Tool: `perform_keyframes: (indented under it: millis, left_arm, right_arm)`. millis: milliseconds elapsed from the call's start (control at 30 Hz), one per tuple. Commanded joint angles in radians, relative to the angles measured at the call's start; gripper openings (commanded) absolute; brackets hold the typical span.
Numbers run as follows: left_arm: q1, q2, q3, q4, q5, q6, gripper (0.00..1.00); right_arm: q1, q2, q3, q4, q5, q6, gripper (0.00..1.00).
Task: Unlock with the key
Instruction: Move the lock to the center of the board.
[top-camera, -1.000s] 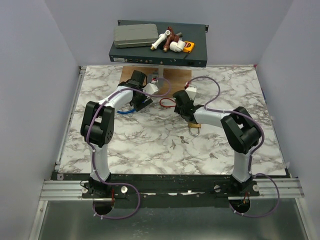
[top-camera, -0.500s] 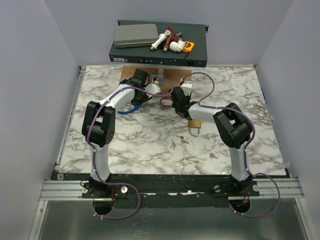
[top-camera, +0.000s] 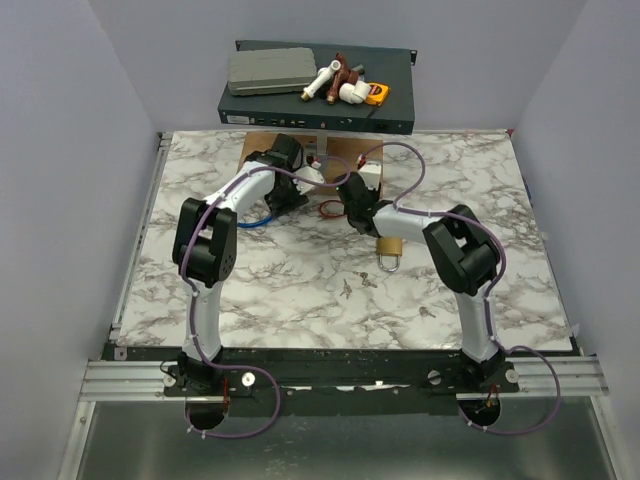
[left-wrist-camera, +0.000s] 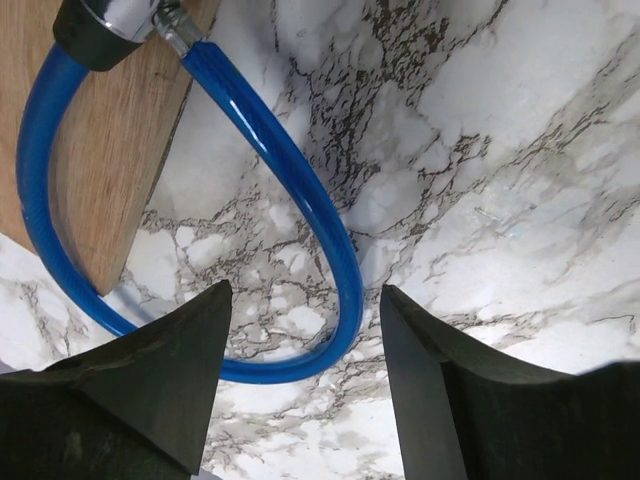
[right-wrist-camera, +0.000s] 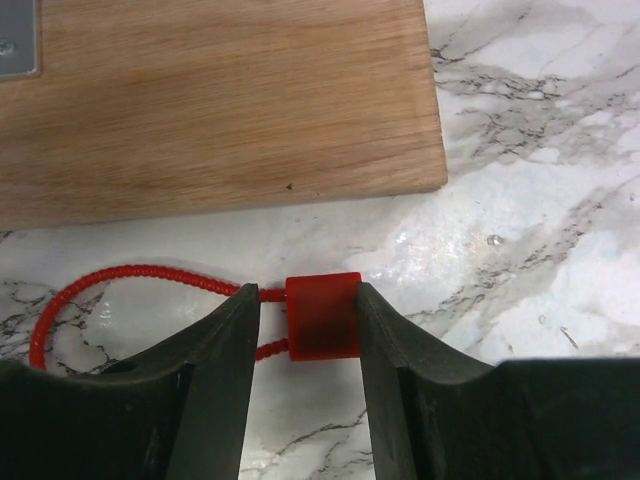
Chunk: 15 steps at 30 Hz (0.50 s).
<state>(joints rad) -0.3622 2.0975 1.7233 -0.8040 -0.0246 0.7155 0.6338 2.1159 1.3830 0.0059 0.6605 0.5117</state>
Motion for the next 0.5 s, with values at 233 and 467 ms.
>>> perform_keyframes:
  millis: [233,467]
  left_arm:
    - [-0.019,-0.057,-0.098,-0.055,0.157,0.025,0.56]
    - [-0.018,-0.117,-0.13,-0.103,0.242,-0.033,0.55]
  right_arm:
    - [0.019,-0.137,-0.256,-0.176,-0.08,0.09,0.4]
    - [0.079,-0.279,-0.334,-0.289,-0.082,0.143,0.39]
